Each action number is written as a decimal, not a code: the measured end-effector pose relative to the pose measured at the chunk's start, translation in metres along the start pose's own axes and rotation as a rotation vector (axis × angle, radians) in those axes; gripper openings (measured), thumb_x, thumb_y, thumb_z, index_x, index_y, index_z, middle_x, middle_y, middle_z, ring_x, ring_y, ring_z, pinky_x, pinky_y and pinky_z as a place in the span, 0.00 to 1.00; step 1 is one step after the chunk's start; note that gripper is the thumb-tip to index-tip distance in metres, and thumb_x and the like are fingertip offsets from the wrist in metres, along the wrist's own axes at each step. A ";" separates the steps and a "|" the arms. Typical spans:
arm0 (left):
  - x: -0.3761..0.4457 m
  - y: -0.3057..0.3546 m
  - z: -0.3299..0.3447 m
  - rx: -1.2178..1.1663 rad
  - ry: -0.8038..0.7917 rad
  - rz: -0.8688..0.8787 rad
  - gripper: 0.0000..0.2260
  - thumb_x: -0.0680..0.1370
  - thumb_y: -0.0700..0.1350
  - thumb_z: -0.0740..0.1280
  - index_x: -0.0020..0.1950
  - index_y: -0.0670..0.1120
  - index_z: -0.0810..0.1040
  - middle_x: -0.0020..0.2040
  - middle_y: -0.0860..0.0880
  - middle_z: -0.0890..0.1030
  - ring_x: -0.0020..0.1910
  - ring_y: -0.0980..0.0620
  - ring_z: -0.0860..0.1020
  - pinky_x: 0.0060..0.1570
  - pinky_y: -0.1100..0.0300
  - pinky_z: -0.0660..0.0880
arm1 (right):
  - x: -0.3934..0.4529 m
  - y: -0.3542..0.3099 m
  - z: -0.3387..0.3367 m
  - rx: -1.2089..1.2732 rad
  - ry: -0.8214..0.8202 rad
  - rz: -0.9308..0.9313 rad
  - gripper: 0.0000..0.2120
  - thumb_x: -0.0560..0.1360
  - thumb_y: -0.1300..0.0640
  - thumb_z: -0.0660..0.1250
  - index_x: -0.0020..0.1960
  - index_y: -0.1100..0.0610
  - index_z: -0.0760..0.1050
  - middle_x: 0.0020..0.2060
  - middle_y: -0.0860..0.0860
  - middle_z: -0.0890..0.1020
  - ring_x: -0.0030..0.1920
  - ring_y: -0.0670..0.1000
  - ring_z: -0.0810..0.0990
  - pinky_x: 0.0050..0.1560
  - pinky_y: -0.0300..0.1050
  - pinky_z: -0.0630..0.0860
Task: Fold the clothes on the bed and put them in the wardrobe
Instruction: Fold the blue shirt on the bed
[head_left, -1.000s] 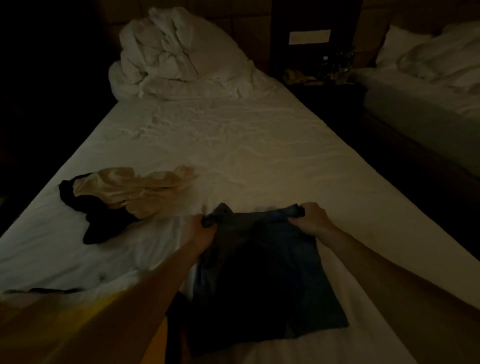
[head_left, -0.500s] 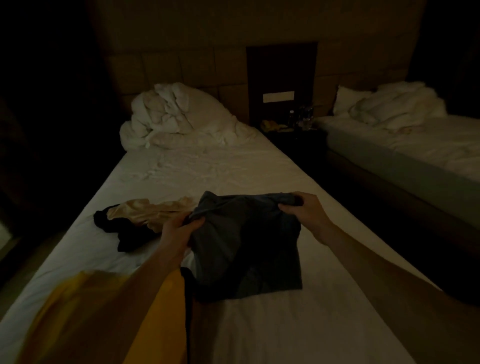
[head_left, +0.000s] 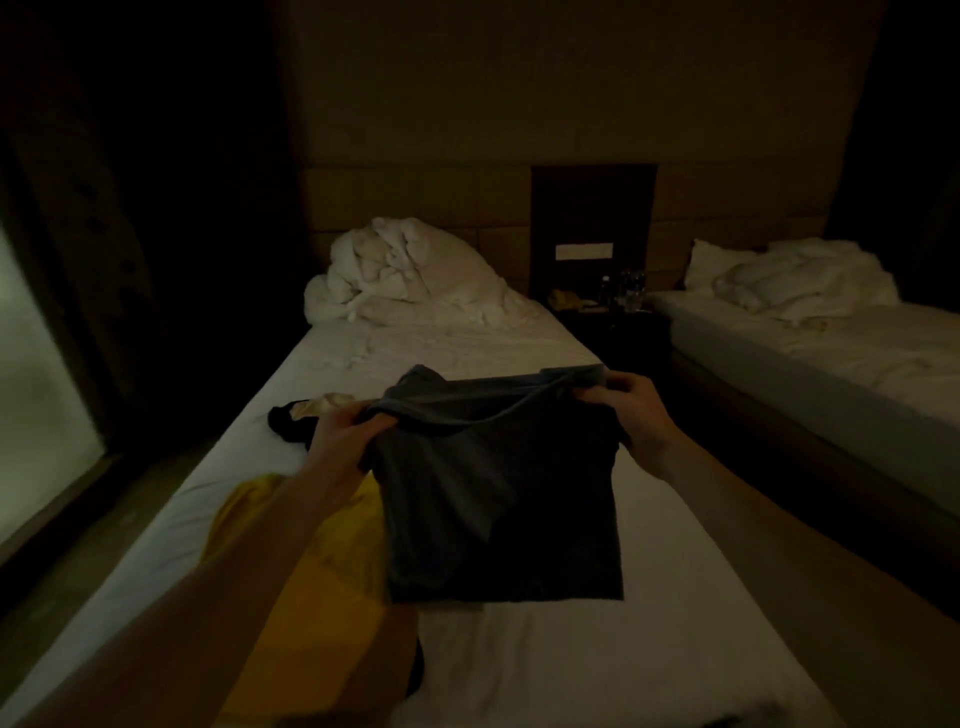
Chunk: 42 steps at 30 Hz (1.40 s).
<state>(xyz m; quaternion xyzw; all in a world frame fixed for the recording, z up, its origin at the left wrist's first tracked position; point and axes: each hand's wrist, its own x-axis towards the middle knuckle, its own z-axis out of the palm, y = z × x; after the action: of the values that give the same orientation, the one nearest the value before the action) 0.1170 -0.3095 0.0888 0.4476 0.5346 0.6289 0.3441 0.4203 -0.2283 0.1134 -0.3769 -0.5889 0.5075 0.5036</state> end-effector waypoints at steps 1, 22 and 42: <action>-0.009 0.005 -0.006 -0.012 0.024 0.003 0.05 0.77 0.37 0.67 0.44 0.45 0.81 0.46 0.42 0.81 0.40 0.50 0.83 0.39 0.61 0.79 | -0.007 -0.004 0.007 0.018 -0.013 -0.006 0.05 0.72 0.64 0.72 0.47 0.56 0.84 0.42 0.54 0.86 0.45 0.54 0.86 0.44 0.46 0.81; -0.024 -0.014 -0.202 0.128 0.272 -0.236 0.07 0.79 0.42 0.67 0.55 0.42 0.80 0.52 0.41 0.82 0.50 0.45 0.81 0.53 0.51 0.78 | -0.022 0.066 0.209 -0.005 -0.255 0.286 0.11 0.75 0.52 0.72 0.52 0.59 0.80 0.48 0.54 0.83 0.50 0.52 0.82 0.43 0.45 0.78; 0.106 -0.155 -0.234 0.708 0.277 -0.299 0.09 0.77 0.38 0.68 0.56 0.46 0.79 0.53 0.45 0.81 0.51 0.49 0.78 0.48 0.59 0.74 | 0.125 0.222 0.258 -0.502 -0.234 0.298 0.05 0.76 0.63 0.67 0.51 0.56 0.77 0.50 0.51 0.80 0.53 0.52 0.78 0.49 0.42 0.69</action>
<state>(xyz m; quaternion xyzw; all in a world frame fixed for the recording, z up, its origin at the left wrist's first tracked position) -0.1468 -0.2686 -0.0488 0.3667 0.8185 0.4036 0.1810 0.1275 -0.1209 -0.0712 -0.5108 -0.6880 0.4542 0.2437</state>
